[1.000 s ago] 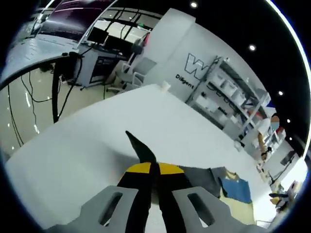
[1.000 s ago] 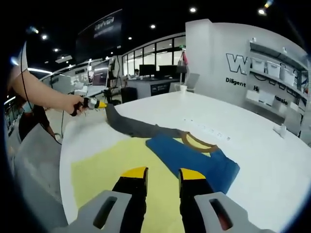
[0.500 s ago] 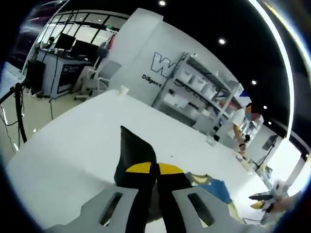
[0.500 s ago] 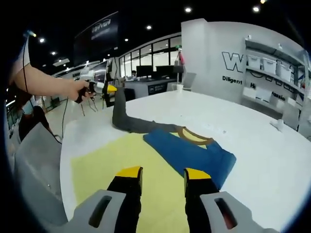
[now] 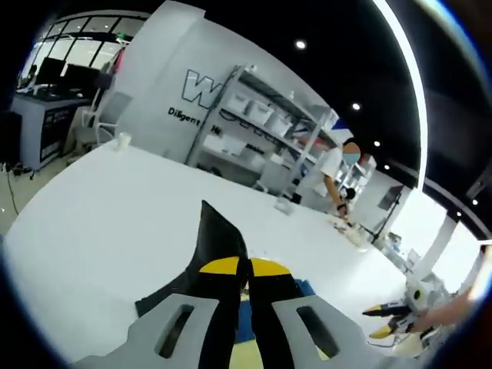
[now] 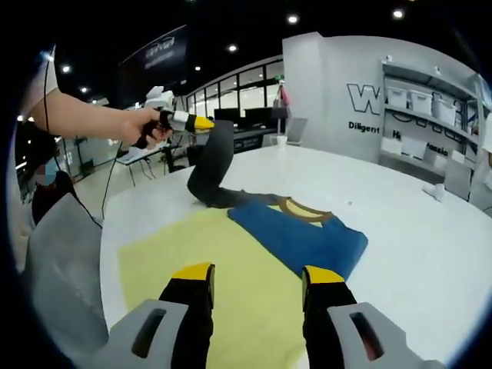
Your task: Fold the garment on the visible template until the final outline fits inside the template.
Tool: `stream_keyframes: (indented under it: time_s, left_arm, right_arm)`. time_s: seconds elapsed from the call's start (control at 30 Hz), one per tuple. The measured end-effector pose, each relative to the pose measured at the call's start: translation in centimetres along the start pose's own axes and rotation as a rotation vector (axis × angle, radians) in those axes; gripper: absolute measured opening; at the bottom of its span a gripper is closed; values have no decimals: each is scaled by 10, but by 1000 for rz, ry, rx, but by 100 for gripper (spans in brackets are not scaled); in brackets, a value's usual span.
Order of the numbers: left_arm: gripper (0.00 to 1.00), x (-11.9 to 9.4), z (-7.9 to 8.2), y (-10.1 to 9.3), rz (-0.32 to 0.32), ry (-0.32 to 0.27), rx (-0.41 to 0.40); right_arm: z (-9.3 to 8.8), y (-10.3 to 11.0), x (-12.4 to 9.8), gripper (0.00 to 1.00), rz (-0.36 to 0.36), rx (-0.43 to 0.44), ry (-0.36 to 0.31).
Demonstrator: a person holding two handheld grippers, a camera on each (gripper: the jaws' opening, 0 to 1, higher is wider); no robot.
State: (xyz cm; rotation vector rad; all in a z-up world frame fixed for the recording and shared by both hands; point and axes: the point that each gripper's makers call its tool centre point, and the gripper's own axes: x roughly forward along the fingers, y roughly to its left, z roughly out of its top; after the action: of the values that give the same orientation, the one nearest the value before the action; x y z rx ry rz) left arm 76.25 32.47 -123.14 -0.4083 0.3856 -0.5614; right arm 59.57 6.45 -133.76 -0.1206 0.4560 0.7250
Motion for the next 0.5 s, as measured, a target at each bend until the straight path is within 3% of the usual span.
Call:
stream_keyframes:
  time_s: [0.23,0.5]
  left_arm:
    - [1,45,-4,-53,-104,47,50]
    - [1,87,-20,-97,-171,94,90]
  right_arm:
    - [-10,0,-11,44,-7,24,-9]
    - [-16,-2,-19,46,-11,37,-19]
